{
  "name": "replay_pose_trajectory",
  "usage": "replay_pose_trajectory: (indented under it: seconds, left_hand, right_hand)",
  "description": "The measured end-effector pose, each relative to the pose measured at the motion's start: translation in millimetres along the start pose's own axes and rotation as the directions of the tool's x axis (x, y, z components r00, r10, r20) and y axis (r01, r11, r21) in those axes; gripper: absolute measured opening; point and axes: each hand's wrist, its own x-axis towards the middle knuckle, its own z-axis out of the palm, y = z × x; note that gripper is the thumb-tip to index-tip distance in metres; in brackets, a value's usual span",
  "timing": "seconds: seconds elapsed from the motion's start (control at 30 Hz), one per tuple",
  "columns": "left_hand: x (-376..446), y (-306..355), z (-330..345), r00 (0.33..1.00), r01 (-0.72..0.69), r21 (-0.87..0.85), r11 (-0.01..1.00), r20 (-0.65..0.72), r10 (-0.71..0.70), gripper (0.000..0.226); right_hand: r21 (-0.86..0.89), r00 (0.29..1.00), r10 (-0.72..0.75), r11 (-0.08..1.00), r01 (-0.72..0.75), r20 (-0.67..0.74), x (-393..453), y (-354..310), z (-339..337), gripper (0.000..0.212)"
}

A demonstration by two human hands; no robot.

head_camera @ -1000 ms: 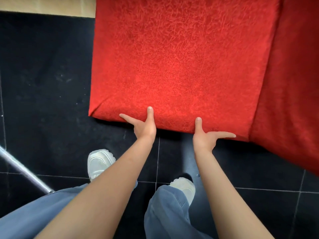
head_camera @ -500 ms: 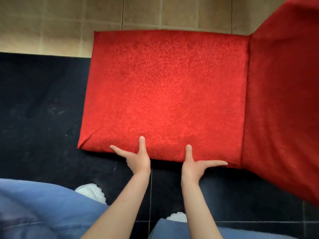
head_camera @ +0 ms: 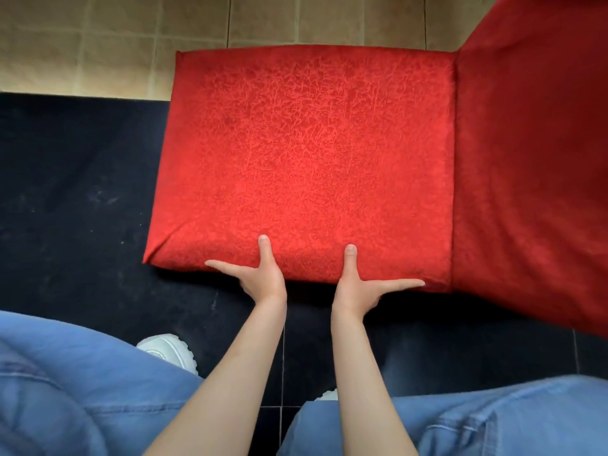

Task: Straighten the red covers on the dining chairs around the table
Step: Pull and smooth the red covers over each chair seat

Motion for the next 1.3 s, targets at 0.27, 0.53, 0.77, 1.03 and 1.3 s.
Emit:
replay_pose_trajectory:
  seconds: [0.27,0.53,0.77,1.03,1.3]
  left_hand:
    - [-3,2,-1,0.999,0.035,0.050,0.998,0.018,-0.036,0.114]
    - [1,1,-1,0.996,0.080,-0.055,0.995,-0.021,-0.081,0.126]
    - [6,-2,-2,0.997,0.073,-0.107,0.992,0.032,-0.070,0.129]
    - [8,-3,-2,0.996,0.092,-0.110,0.990,0.030,-0.089,0.129]
    - [2,7,-1,0.991,0.130,-0.059,0.990,-0.028,-0.131,0.127]
  right_hand:
    - [0.180,0.999,0.032,0.983,-0.033,0.009,-5,-8,4,0.132]
    - [0.227,0.997,0.075,0.971,-0.072,-0.002,-1,-11,3,0.144]
    - [0.263,0.996,0.078,0.962,-0.067,-0.030,1,-10,8,0.145]
    - [0.262,0.997,0.038,0.965,-0.018,-0.072,0,-7,11,0.141]
    - [0.218,0.995,0.085,0.973,-0.072,-0.050,-5,-16,6,0.139]
